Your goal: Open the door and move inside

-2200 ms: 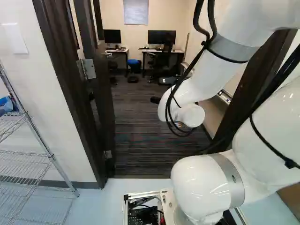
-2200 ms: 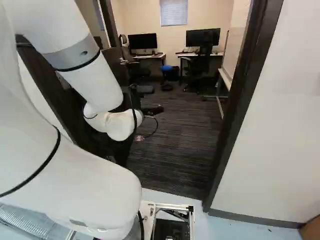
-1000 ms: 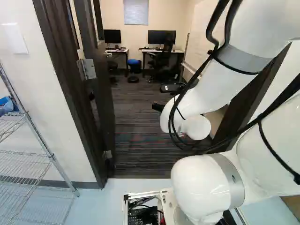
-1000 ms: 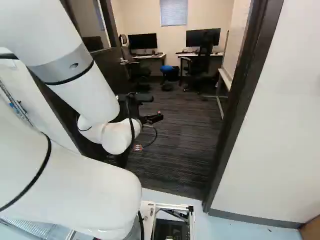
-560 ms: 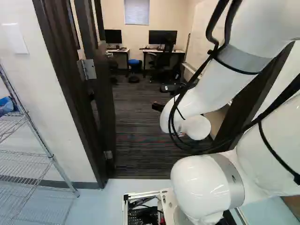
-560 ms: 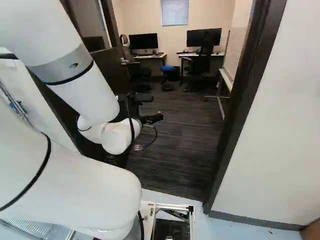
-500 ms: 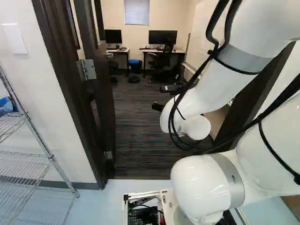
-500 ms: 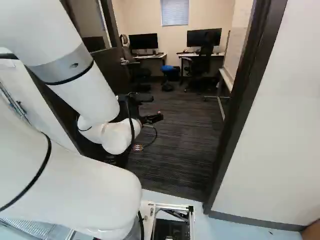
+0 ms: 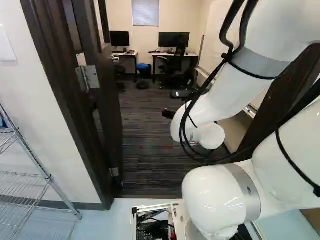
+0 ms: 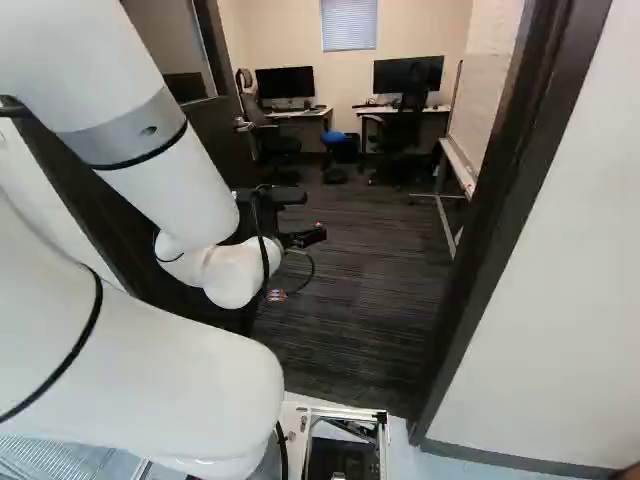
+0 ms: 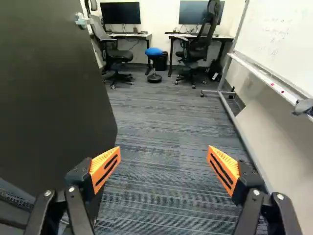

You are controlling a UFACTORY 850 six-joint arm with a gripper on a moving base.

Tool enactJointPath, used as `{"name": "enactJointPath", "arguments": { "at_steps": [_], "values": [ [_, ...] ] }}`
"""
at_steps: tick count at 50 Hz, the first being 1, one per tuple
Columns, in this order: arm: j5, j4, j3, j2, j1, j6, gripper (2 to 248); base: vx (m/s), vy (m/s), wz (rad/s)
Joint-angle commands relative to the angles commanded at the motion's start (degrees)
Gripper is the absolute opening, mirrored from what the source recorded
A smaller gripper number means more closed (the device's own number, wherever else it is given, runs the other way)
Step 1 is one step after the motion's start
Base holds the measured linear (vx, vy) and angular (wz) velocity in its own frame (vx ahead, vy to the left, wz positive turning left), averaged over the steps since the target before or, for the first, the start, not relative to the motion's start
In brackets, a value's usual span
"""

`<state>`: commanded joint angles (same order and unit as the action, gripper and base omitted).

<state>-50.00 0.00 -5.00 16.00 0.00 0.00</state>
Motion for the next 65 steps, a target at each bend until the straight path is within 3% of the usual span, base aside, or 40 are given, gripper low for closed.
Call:
{"name": "enactJointPath", "arguments": {
  "at_steps": [65],
  "values": [
    [0.00, 0.00, 0.00, 0.00, 0.00, 0.00, 247, 0.135, 0.004, -0.006]
  ]
}}
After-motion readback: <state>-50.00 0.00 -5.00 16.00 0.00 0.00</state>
